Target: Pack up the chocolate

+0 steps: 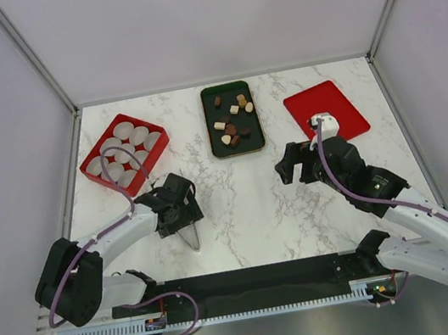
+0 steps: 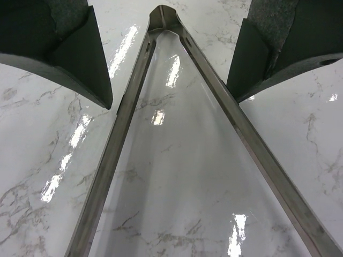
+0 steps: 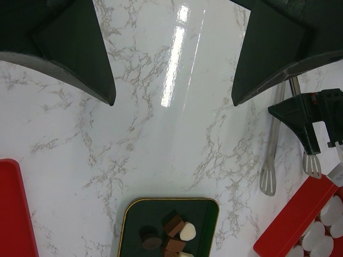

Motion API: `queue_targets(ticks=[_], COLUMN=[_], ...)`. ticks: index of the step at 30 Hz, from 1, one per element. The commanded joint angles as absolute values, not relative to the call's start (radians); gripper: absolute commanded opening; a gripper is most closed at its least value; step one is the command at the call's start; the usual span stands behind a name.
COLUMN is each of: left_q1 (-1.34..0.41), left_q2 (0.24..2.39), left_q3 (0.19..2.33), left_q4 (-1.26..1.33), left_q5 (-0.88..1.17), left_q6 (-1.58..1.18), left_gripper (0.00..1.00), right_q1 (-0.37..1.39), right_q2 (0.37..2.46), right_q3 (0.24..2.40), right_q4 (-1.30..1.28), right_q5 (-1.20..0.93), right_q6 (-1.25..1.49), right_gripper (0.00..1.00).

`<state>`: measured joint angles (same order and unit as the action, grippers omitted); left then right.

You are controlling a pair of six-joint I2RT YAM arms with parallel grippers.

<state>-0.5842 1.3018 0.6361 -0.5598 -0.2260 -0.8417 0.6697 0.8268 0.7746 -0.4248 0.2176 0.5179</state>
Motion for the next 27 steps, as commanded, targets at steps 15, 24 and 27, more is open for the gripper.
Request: queue_targets(ticks=[15,24,27], left_q1=[-0.569,-0.577,-0.587], left_q2=[1.433,1.439,1.404], left_q3=[0.657,0.653,0.675], left_q4=[-0.588,-0.587,-0.607], left_q5=[-0.342,-0.345,-0.331], left_q6=[-0.973,-0.922,-0.893], left_gripper=[0.93,0.72,0.69], right_q1=[0.672,0.67,0.67], right_q2=[0.781,0.767,0.758], right_q3=[0.758,0.756,0.761], right_q4=[-0.383,-0.383,-0.385], right_q5=[0.249,0.242,0.232], right_q6=[0.469,0.471,0.476], right_gripper=[0.98,0.98,0.98])
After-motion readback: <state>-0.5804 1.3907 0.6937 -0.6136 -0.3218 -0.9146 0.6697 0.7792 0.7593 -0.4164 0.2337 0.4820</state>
